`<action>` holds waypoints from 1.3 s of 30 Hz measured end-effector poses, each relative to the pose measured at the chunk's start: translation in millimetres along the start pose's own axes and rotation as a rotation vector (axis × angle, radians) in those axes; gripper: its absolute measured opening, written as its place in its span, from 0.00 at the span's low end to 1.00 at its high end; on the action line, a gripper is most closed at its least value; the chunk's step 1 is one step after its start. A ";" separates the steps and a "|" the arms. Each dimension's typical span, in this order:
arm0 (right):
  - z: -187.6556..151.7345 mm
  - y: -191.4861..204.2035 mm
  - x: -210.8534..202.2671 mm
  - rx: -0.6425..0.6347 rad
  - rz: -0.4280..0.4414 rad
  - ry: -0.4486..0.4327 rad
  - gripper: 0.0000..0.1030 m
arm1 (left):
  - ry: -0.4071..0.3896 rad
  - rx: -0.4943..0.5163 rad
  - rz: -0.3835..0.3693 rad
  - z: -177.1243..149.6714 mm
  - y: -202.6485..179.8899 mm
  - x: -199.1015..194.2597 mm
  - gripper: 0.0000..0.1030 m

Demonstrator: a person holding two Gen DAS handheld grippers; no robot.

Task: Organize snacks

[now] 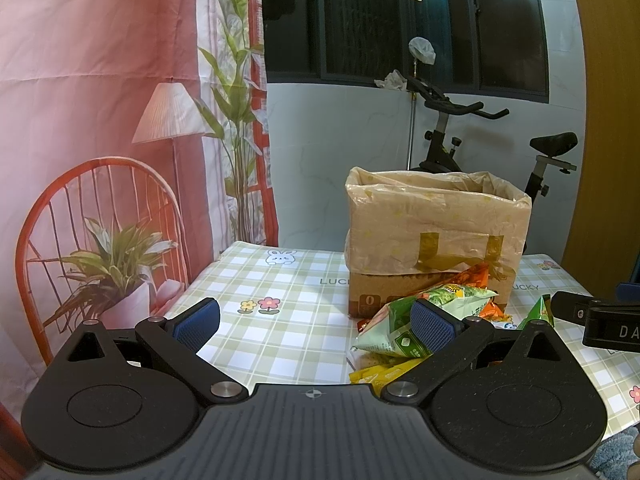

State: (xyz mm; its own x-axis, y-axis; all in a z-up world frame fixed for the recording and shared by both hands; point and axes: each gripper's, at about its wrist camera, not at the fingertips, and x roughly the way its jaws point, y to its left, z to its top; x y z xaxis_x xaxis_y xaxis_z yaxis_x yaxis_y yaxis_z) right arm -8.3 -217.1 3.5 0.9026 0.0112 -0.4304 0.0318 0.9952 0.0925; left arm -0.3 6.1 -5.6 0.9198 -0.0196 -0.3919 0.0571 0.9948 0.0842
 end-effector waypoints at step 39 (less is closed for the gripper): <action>-74.3 0.7 63.8 -0.168 -0.023 0.078 0.98 | 0.128 -0.073 -0.035 -36.7 0.5 80.1 0.94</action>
State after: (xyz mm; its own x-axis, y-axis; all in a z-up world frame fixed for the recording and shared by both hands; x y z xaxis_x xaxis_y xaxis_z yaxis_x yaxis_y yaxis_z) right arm 17.4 -208.5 -90.6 0.8662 -0.0108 -0.4995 -0.0260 0.9974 -0.0665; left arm 59.1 8.7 -70.6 0.8604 -0.0462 -0.5074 0.0557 0.9984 0.0035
